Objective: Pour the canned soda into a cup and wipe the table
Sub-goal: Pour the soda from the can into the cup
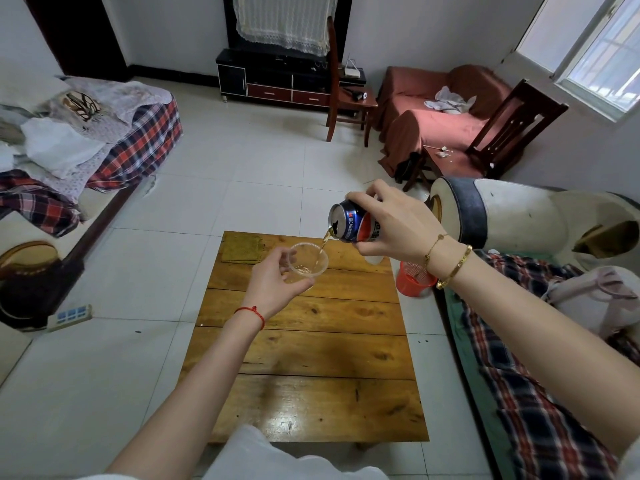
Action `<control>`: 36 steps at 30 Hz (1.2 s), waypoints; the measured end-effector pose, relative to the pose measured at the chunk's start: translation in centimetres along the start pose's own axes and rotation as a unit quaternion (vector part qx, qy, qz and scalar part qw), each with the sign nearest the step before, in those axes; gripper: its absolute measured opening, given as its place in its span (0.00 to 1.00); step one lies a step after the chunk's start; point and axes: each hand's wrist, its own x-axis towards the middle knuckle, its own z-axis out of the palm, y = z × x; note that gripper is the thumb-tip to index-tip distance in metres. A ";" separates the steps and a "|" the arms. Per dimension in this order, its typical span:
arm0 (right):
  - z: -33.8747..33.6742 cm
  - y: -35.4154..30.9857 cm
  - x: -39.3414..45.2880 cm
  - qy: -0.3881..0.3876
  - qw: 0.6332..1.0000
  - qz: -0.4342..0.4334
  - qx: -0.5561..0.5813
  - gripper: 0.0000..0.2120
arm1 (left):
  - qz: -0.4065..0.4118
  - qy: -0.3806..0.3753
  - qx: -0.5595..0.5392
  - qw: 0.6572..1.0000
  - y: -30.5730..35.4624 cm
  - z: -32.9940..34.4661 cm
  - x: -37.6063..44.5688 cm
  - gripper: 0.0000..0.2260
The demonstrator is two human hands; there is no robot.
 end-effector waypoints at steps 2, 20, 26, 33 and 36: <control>0.0 0.0 0.1 0.001 1.000 0.000 -0.001 0.34 | -0.004 0.001 -0.002 1.000 0.0 -0.1 0.0 0.30; 0.0 -0.3 0.4 0.002 1.000 -0.007 -0.011 0.33 | -0.012 0.002 -0.006 1.000 0.0 -0.1 -0.2 0.31; 0.0 -0.4 0.3 0.004 1.000 -0.008 -0.019 0.33 | -0.017 0.003 -0.004 1.000 -0.1 -0.1 -0.3 0.31; -0.2 -0.5 0.0 0.011 1.000 -0.011 -0.025 0.32 | -0.013 0.004 -0.001 1.000 0.1 -0.1 -0.6 0.30; -0.2 -0.6 -0.1 0.007 0.999 -0.011 -0.030 0.32 | -0.011 0.004 0.000 1.000 0.1 -0.2 -0.7 0.29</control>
